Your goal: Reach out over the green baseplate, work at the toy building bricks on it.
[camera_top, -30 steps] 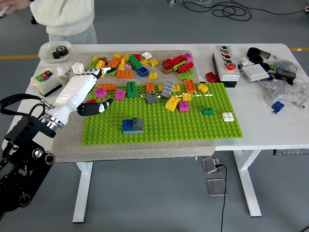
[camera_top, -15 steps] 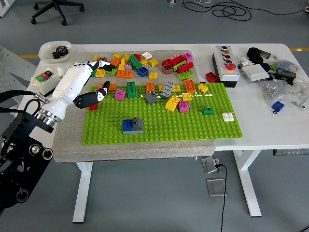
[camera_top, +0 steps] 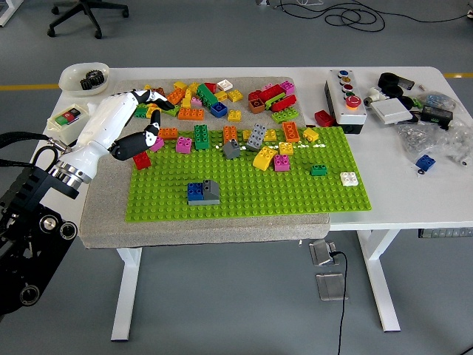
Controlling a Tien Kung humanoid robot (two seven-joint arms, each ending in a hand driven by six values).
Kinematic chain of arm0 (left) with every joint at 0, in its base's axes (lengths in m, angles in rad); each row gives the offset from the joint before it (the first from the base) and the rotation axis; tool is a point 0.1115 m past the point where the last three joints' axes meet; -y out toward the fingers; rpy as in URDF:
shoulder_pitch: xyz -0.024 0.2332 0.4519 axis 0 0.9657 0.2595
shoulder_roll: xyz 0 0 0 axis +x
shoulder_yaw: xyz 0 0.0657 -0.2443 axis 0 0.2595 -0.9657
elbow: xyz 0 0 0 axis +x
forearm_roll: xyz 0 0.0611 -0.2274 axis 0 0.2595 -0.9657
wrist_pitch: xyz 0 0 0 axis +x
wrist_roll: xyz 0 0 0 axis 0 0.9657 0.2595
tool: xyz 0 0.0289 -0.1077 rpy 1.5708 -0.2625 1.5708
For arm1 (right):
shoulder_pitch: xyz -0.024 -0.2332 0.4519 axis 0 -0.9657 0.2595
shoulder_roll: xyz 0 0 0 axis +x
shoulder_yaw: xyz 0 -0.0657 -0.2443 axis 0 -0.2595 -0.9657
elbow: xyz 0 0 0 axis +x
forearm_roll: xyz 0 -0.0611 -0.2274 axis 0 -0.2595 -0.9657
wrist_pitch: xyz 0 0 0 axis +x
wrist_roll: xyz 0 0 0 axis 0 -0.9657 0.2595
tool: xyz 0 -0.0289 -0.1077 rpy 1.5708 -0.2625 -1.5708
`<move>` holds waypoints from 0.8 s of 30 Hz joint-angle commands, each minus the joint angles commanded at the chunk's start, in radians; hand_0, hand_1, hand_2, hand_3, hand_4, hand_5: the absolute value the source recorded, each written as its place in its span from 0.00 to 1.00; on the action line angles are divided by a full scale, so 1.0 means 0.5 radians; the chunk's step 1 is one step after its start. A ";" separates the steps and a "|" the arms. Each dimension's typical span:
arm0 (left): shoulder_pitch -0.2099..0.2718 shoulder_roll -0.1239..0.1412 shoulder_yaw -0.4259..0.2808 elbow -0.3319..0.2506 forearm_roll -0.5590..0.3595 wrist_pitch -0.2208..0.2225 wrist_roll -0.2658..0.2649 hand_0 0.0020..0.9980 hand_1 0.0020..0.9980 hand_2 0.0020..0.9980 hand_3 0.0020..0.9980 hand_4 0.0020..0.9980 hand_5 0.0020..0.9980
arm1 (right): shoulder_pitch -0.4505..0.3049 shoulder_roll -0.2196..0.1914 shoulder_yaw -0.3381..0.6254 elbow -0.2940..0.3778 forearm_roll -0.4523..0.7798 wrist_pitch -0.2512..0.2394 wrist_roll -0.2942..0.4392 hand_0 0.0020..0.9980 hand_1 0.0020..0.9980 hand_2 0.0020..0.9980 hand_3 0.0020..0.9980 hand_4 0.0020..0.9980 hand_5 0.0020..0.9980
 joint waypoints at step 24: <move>-0.044 0.038 -0.012 -0.050 0.076 -0.070 0.043 0.87 0.83 0.76 0.80 0.84 0.08 | 0.002 0.007 -0.004 0.000 0.008 -0.001 0.000 0.74 0.62 0.63 0.54 0.77 0.49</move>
